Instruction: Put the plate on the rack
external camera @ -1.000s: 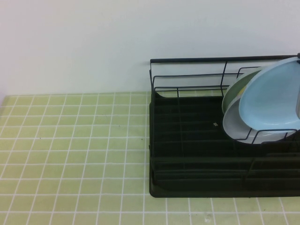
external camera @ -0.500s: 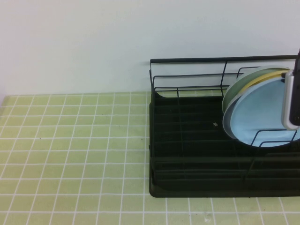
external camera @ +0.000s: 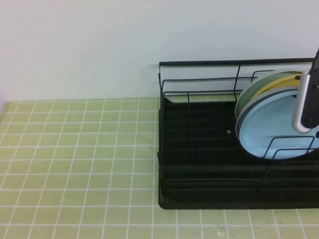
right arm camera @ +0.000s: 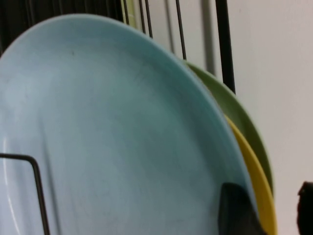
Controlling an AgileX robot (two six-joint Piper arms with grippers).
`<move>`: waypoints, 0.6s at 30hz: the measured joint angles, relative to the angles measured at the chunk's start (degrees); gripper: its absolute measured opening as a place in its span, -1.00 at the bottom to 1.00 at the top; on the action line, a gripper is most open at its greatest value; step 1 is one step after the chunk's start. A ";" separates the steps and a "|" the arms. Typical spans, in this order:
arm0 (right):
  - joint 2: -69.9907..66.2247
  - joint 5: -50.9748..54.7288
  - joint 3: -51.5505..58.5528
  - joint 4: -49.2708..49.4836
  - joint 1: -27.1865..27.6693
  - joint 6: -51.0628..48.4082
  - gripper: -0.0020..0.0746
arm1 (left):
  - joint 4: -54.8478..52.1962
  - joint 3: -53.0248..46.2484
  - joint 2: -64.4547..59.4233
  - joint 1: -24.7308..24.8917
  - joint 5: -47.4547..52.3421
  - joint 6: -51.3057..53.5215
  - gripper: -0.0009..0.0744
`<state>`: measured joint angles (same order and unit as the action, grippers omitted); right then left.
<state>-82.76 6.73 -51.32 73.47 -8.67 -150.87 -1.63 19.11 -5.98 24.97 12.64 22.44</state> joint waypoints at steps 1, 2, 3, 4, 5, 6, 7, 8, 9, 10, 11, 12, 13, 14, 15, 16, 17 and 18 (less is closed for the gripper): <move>-0.02 0.00 0.00 0.00 0.00 0.00 -0.24 | 0.00 0.00 0.00 0.00 0.00 -0.43 -0.98; -0.02 -0.22 0.00 0.00 0.00 0.00 -0.21 | 0.00 0.00 0.00 0.00 0.11 -0.46 -0.98; -0.02 -0.22 0.00 0.00 0.00 0.00 -0.19 | 0.00 0.00 0.00 0.00 0.33 -0.46 -0.98; -0.02 -0.36 0.00 0.00 0.00 0.00 -0.16 | 0.00 0.00 0.00 0.00 0.34 -0.46 -0.98; -0.02 -0.48 0.00 0.00 0.00 0.00 -0.13 | 0.00 0.00 0.00 0.00 0.34 -0.46 -0.98; -0.02 -0.72 0.00 0.00 0.00 0.00 -0.10 | 0.00 0.00 0.00 0.00 0.34 -0.55 -0.98; -0.02 -0.97 0.00 0.00 0.00 0.00 -0.06 | 0.00 0.00 0.00 0.00 0.45 -0.55 -0.98; -0.02 -1.30 0.00 0.00 0.00 0.00 -0.02 | 0.00 0.00 0.00 0.00 0.42 -0.55 -0.98; -0.02 -1.53 0.00 0.00 0.00 0.00 0.03 | 0.00 0.00 0.00 0.00 0.48 -0.55 -0.97; -0.11 -2.05 0.00 0.00 0.00 0.00 0.07 | 0.00 0.00 0.00 0.00 0.48 -0.55 -0.98; -0.24 -2.87 0.00 0.00 0.00 0.00 0.10 | 0.00 0.00 0.00 0.00 0.48 -0.55 -0.98; -0.50 -4.07 0.00 0.00 0.00 0.00 0.12 | 0.00 0.00 0.00 0.00 0.48 -0.55 -0.98; -0.96 -5.44 0.00 0.00 0.00 0.00 0.13 | 0.00 0.00 0.00 0.00 0.48 -0.55 -0.98; -1.26 -6.73 0.00 0.04 0.00 0.00 0.15 | 0.00 0.00 0.00 0.00 0.48 -0.55 -0.98; -1.64 -7.39 0.00 0.45 0.00 0.00 0.15 | 0.00 0.00 0.00 0.00 0.57 -0.55 -0.98; -1.91 -8.08 0.00 1.21 0.00 0.00 0.16 | 0.00 0.00 0.00 0.00 0.61 -0.55 -0.98; -2.04 -8.56 0.00 2.42 0.00 0.00 0.16 | 0.00 0.00 0.00 0.00 0.85 -0.55 -0.98; -2.03 -8.67 0.00 3.95 0.00 0.00 0.17 | 0.00 0.00 0.00 0.00 1.01 -0.55 -0.98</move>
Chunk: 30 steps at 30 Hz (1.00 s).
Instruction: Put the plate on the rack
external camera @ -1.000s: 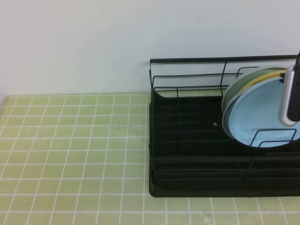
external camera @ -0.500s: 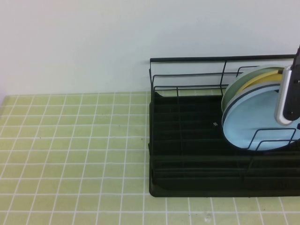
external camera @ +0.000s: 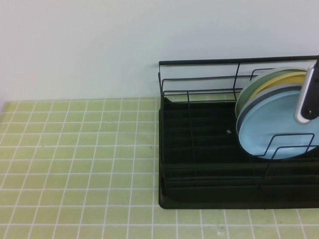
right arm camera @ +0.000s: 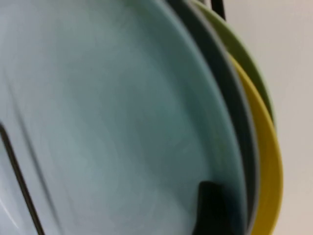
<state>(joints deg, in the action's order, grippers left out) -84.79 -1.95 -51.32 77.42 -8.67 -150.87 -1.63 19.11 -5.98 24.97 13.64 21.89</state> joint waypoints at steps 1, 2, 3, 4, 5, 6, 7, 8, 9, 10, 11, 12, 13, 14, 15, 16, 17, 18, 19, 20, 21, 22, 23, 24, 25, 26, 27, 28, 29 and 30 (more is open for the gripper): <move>0.00 -0.23 0.00 1.72 0.00 0.11 0.17 | 0.00 0.00 0.00 0.00 0.27 0.00 -0.98; 0.00 -0.22 0.00 3.44 0.00 0.11 0.17 | -0.10 0.00 0.00 0.00 0.24 0.00 -0.98; 0.00 -0.33 0.00 4.69 0.00 0.11 0.17 | -0.10 0.00 0.00 0.00 0.24 0.00 -0.98; 0.00 -0.35 0.00 5.91 0.00 0.11 0.17 | -0.10 0.00 0.00 0.00 0.24 0.00 -0.98; -0.03 -0.50 0.00 6.74 0.00 0.11 0.17 | -0.37 0.00 0.00 0.00 0.24 0.00 -0.98; -0.03 -0.58 0.00 7.35 0.00 0.21 0.17 | -0.48 0.00 0.00 0.00 0.24 0.00 -0.98; -0.03 -0.66 0.00 8.42 0.00 0.19 0.19 | -0.48 0.00 0.00 0.00 0.24 0.00 -0.98; -0.03 -0.71 0.00 9.51 0.00 0.19 0.21 | -0.48 0.00 0.00 0.00 0.24 0.00 -0.98; -0.03 -0.86 0.00 10.76 0.00 0.19 0.23 | -0.48 0.00 0.00 0.00 0.24 0.00 -0.98; -0.03 -1.11 0.00 12.24 0.00 0.19 0.26 | -0.48 0.00 0.00 0.00 0.24 0.00 -0.98; -0.03 -1.38 0.00 14.04 0.00 0.19 0.29 | -0.48 0.00 0.00 0.00 0.24 0.00 -0.98; -0.03 -1.95 0.00 15.76 0.00 0.19 0.32 | -0.48 0.00 0.00 0.00 0.24 0.00 -0.98; -0.03 -2.80 0.00 18.22 0.00 0.19 0.33 | -0.48 0.00 0.00 0.00 0.24 0.00 -0.98; -0.03 -3.93 0.00 21.01 0.00 0.19 0.35 | -0.48 0.00 0.00 0.00 0.24 0.00 -0.97; -0.03 -4.96 0.00 22.34 0.00 0.19 0.35 | -0.48 0.00 0.00 0.00 0.24 0.00 -0.97; -0.03 -6.40 0.00 22.74 0.00 0.19 0.36 | -0.48 0.00 0.00 0.00 0.24 0.00 -0.97; -0.03 -7.66 0.00 22.86 0.00 0.23 0.36 | -0.48 0.00 0.00 0.00 0.24 0.00 -0.98; -0.03 -8.42 0.12 22.99 0.00 0.56 0.36 | -0.48 0.00 0.00 0.00 0.24 0.00 -0.98; -0.03 -8.79 0.25 22.99 0.00 1.00 0.36 | -0.48 0.00 0.00 0.00 0.24 0.00 -0.98; 0.13 -8.88 0.37 23.09 0.00 1.35 0.36 | -0.48 0.00 0.00 0.00 0.24 0.00 -0.97; 0.61 -8.22 0.66 23.09 0.00 1.33 0.36 | -0.48 0.00 0.00 0.00 0.14 0.00 -0.98; 1.23 -7.08 0.91 23.09 0.00 1.41 0.36 | -0.48 0.00 0.00 0.00 0.01 0.00 -0.98; 1.93 -5.76 1.03 23.09 0.00 1.41 0.36 | -0.48 0.00 0.00 0.00 0.01 0.00 -0.98; 2.50 -4.64 1.14 23.09 0.00 1.45 0.36 | -0.48 0.00 0.00 0.00 0.01 0.00 -0.98; 3.28 -3.48 1.30 23.09 0.00 1.55 0.36 | -0.35 0.00 0.00 0.00 0.01 0.00 -0.98; 4.01 -2.78 1.49 23.09 0.00 1.55 0.36 | 0.35 0.00 0.00 0.00 -0.42 0.00 -0.98; 4.67 -2.65 1.66 23.09 0.00 1.55 0.36 | 1.00 0.00 0.00 0.00 -0.73 0.00 -0.98; 5.32 -2.80 1.78 23.09 0.00 1.55 0.36 | 1.63 0.00 0.00 0.00 -1.04 0.00 -0.98; 5.85 -3.57 2.16 23.09 0.00 1.55 0.36 | 1.63 0.00 0.00 0.00 -1.04 0.00 -0.98; 6.23 -4.28 2.39 23.09 0.00 1.66 0.36 | 1.63 0.00 0.00 0.00 -1.04 0.00 -0.97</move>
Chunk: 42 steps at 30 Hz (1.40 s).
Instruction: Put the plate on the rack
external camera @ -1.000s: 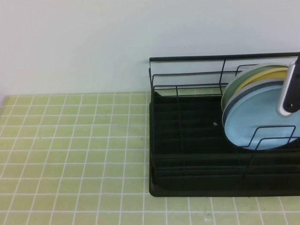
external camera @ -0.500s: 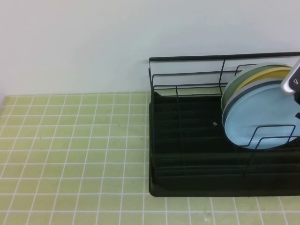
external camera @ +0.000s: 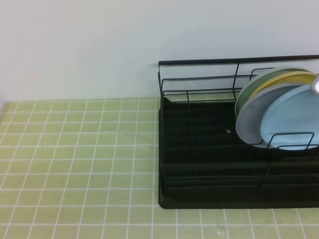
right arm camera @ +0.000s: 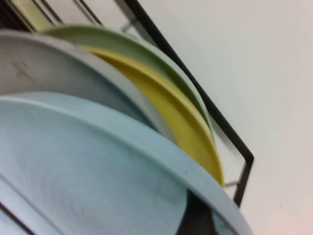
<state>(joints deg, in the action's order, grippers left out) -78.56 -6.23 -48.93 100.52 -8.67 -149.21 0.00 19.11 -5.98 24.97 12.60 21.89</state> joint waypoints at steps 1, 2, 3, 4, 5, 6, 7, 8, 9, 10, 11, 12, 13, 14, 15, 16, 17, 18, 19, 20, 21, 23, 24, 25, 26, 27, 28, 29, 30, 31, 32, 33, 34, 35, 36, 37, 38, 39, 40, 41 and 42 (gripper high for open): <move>0.30 -0.78 0.34 0.00 0.00 0.11 0.36 | 0.00 0.00 0.00 0.00 0.00 0.00 -0.98; 0.42 -1.21 0.71 0.00 0.00 0.11 0.36 | 0.00 0.00 0.00 0.00 0.00 0.00 -0.98; 0.42 -1.30 1.02 0.00 0.00 0.23 0.36 | 0.00 0.00 0.00 0.00 0.00 0.00 -0.98; 0.42 -0.65 1.65 0.00 0.00 0.23 0.36 | 0.00 0.00 0.00 0.00 0.12 0.00 -0.98; 0.42 0.97 2.32 0.00 0.00 0.23 0.36 | 0.00 0.00 0.00 0.00 0.20 0.00 -0.98; 0.42 2.78 2.98 0.00 0.00 0.23 0.36 | 0.00 0.00 0.00 0.00 0.20 0.00 -0.98; 0.27 4.99 3.52 0.00 0.00 0.23 0.36 | 0.00 0.00 0.00 0.00 0.20 0.00 -0.98; -0.20 7.01 3.85 0.00 0.00 0.23 0.36 | 0.00 0.00 0.00 0.00 0.20 0.00 -0.98; -0.65 8.42 4.02 0.00 0.00 0.23 0.36 | 0.00 -0.09 0.00 0.00 0.26 0.00 -0.98; -1.23 9.48 4.17 0.00 0.00 0.23 0.36 | 0.00 -0.09 0.00 0.00 0.35 0.00 -0.98; -1.76 9.70 4.26 0.00 0.00 0.23 0.36 | 0.00 -0.09 0.00 0.00 0.49 0.00 -0.97; -2.20 9.70 4.26 0.00 0.00 0.23 0.36 | 0.00 -0.09 0.00 0.00 0.55 0.00 -0.98; -2.48 9.33 4.26 0.00 0.00 0.23 0.36 | 0.00 -0.09 0.00 0.00 0.64 0.00 -0.98; -2.88 8.53 4.26 0.00 0.00 0.23 0.35 | 0.00 -0.09 0.00 0.00 0.64 -0.04 -0.98; -3.46 7.56 4.26 0.00 0.00 0.23 0.35 | 0.00 -0.09 0.00 0.00 0.64 -0.96 -0.98; -3.88 6.58 4.26 0.00 0.00 0.23 0.35 | 0.00 -0.09 0.00 0.00 0.64 -1.54 -0.98; -4.42 5.40 4.26 0.00 0.00 0.23 0.34 | 0.00 -0.09 0.00 0.00 0.64 -1.41 -0.98; -4.70 4.49 4.26 0.00 0.00 0.35 0.34 | 0.00 -0.09 0.00 0.00 0.70 -1.41 -0.98; -5.04 4.10 4.26 0.00 0.00 0.81 0.34 | 0.00 -0.09 0.00 0.00 0.70 -1.41 -0.98; -5.13 3.98 4.26 0.00 0.00 1.48 0.34 | 0.00 -0.09 0.00 0.00 0.70 -1.41 -0.98; -5.13 3.98 4.26 0.00 0.00 2.14 0.34 | 0.00 -0.09 0.00 0.00 0.70 -1.41 -0.98; -5.13 5.72 4.26 0.00 0.00 2.96 0.34 | 0.00 -0.09 0.00 0.00 0.70 -1.41 -0.98; -5.13 6.85 4.26 0.00 0.00 3.11 0.35 | 0.00 -0.09 0.00 0.00 0.70 -1.41 -0.98; -5.13 7.70 4.26 0.00 0.00 3.11 0.35 | 0.00 -0.09 0.00 0.00 0.70 -1.41 -0.98; -5.13 8.93 4.26 0.00 0.00 3.64 0.36 | 0.00 -0.09 0.00 0.00 0.70 -1.41 -0.98; -5.13 9.89 4.26 0.00 0.10 4.32 0.38 | 0.00 -0.09 0.00 0.00 0.70 -1.41 -0.98; -5.13 10.39 4.16 0.00 0.10 5.03 0.39 | 0.00 -0.09 0.00 0.00 0.70 -1.41 -0.98; -5.03 10.51 4.16 0.00 0.10 5.85 0.41 | 0.00 -0.09 0.00 0.00 0.70 -1.41 -0.98; -5.03 10.51 4.16 0.00 0.10 6.30 0.42 | 0.00 -0.12 0.00 0.00 0.70 -1.41 -0.97; -5.03 9.99 4.16 0.00 0.10 6.43 0.42 | 0.00 -0.22 0.00 0.00 0.56 -1.41 -0.97; -5.03 9.04 4.16 0.00 0.10 6.42 0.43 | 0.00 -0.35 0.00 0.00 0.27 -1.41 -0.98; -5.03 8.14 4.16 0.00 0.10 6.55 0.44 | 0.00 -0.65 0.00 0.00 -0.25 -1.41 -0.98; -5.14 7.25 4.16 0.00 0.10 6.55 0.44 | 0.00 -0.75 0.00 0.00 -0.21 -1.41 -0.98; -5.14 6.23 4.27 0.00 0.10 6.55 0.44 | 0.00 -0.75 0.00 0.00 -0.21 -1.41 -0.98; -5.14 5.66 4.27 0.00 0.10 6.55 0.44 | 0.00 -0.75 0.00 0.00 -0.21 -1.41 -0.97; -5.14 5.61 4.27 0.00 0.10 6.55 0.45 | 0.00 -0.75 0.00 0.00 -0.21 -1.41 -0.98; -5.14 5.38 4.27 0.00 0.10 6.68 0.45 | 0.00 -0.75 0.00 0.00 -0.21 -1.41 -0.98; -5.14 5.38 4.27 0.00 0.10 6.80 0.45 | 0.00 -0.75 0.00 0.00 -0.21 -1.41 -0.98; -5.14 5.38 4.27 0.00 0.10 7.04 0.45 | 0.00 -0.75 0.00 0.00 -0.21 -1.41 -0.98; -5.14 5.38 4.27 0.00 0.10 7.46 0.45 | 0.00 -0.75 0.00 0.00 -0.21 -1.41 -0.98; -5.14 5.49 4.27 0.00 0.10 7.74 0.45 | 0.00 -0.75 0.00 0.00 -0.21 -1.41 -0.98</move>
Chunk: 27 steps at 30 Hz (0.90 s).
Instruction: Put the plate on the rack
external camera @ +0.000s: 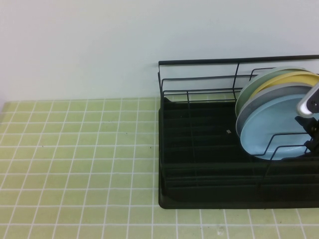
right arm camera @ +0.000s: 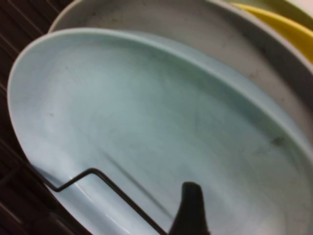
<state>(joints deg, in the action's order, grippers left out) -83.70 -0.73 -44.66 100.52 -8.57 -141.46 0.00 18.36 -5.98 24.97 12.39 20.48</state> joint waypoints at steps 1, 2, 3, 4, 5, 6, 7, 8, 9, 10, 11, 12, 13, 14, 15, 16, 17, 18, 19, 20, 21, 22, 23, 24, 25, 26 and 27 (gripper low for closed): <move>0.00 0.00 0.00 0.00 0.00 0.12 0.46 | 0.00 0.00 0.00 0.00 0.00 0.00 -0.98; 0.00 0.00 0.00 0.00 0.00 0.12 0.48 | 0.00 0.00 0.00 0.00 0.00 0.00 -0.98; 0.00 0.00 0.00 0.00 0.00 0.35 0.50 | 0.00 0.00 0.00 0.00 0.00 0.00 -0.98; 0.00 0.00 0.00 0.00 0.00 0.61 0.52 | 0.00 0.00 0.00 0.00 0.00 -0.11 -0.98; 0.00 0.00 0.00 0.00 0.00 0.90 0.54 | 0.00 0.00 0.00 0.00 0.00 -0.10 -0.98; 0.00 0.00 0.00 0.00 0.00 1.31 0.56 | 0.00 0.00 0.00 0.00 0.00 -0.10 -0.98; 0.00 0.12 0.00 0.00 0.00 1.41 0.57 | 0.00 0.00 0.00 0.00 0.00 -0.10 -0.98; 0.00 0.12 0.00 0.00 0.00 1.60 0.58 | 0.00 0.00 0.00 0.00 0.00 -0.10 -0.98; 0.00 0.12 0.00 0.00 0.00 1.83 0.59 | 0.00 0.00 0.00 0.00 0.00 -0.10 -0.98; 0.00 0.12 0.00 0.00 0.00 2.16 0.59 | 0.00 0.00 0.00 0.00 0.00 -0.10 -0.98; 0.10 0.12 0.00 0.00 0.00 2.44 0.59 | 0.00 0.00 0.00 0.00 0.00 -0.10 -0.98; 0.37 0.12 0.00 0.00 0.00 2.69 0.59 | 0.00 0.00 0.00 0.00 0.00 -0.10 -0.98; 0.73 0.12 0.00 0.00 0.00 2.69 0.59 | 0.00 0.00 0.00 0.00 0.00 -0.10 -0.98; 1.31 0.29 0.00 0.00 0.00 2.69 0.59 | 0.00 0.00 0.00 0.00 0.00 -0.10 -0.98; 1.92 0.33 0.00 0.00 0.00 2.69 0.59 | 0.00 0.00 0.00 0.00 0.00 -0.10 -0.98; 2.45 0.33 0.00 0.00 0.00 2.79 0.59 | 0.00 0.00 0.00 0.00 0.00 -0.10 -0.98; 3.03 0.33 0.00 0.00 0.00 2.79 0.59 | 0.00 0.00 0.00 0.00 0.00 -0.10 -0.98; 3.58 0.33 0.00 0.00 0.00 2.79 0.60 | 0.00 0.00 0.00 0.00 0.00 -0.10 -0.98; 4.19 0.21 0.00 0.00 0.00 3.06 0.60 | 0.00 0.00 0.00 0.00 0.00 0.00 -0.98; 5.06 -0.08 0.00 0.00 0.00 3.62 0.60 | -0.44 0.00 0.00 0.00 0.00 0.00 -0.98; 6.22 -0.68 0.00 0.00 0.00 5.01 0.60 | -0.44 0.00 0.00 0.00 0.00 0.00 -0.98; 7.43 -1.31 0.00 0.00 0.00 6.94 0.60 | -0.60 0.00 0.00 0.00 -0.09 0.00 -0.98; 9.28 -2.25 0.10 0.00 0.00 10.28 0.59 | -0.78 0.00 0.00 0.00 -0.55 0.00 -0.98; 11.53 -3.28 0.10 0.00 0.00 14.40 0.59 | -0.78 0.00 0.00 0.00 -1.17 0.00 -0.98; 13.99 -4.05 0.10 0.00 0.00 18.77 0.59 | -0.78 0.00 0.00 0.00 -1.73 0.00 -0.97; 16.61 -4.82 0.10 0.00 0.00 22.83 0.57 | -0.78 0.00 0.00 0.00 -2.41 0.00 -0.98; 19.18 -5.10 0.10 0.00 0.00 26.08 0.53 | -0.78 0.00 0.00 0.00 -2.65 0.00 -0.98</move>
<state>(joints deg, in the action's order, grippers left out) -64.52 -5.83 -44.56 100.52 -8.57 -115.38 -0.78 18.36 -5.98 24.97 9.75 20.48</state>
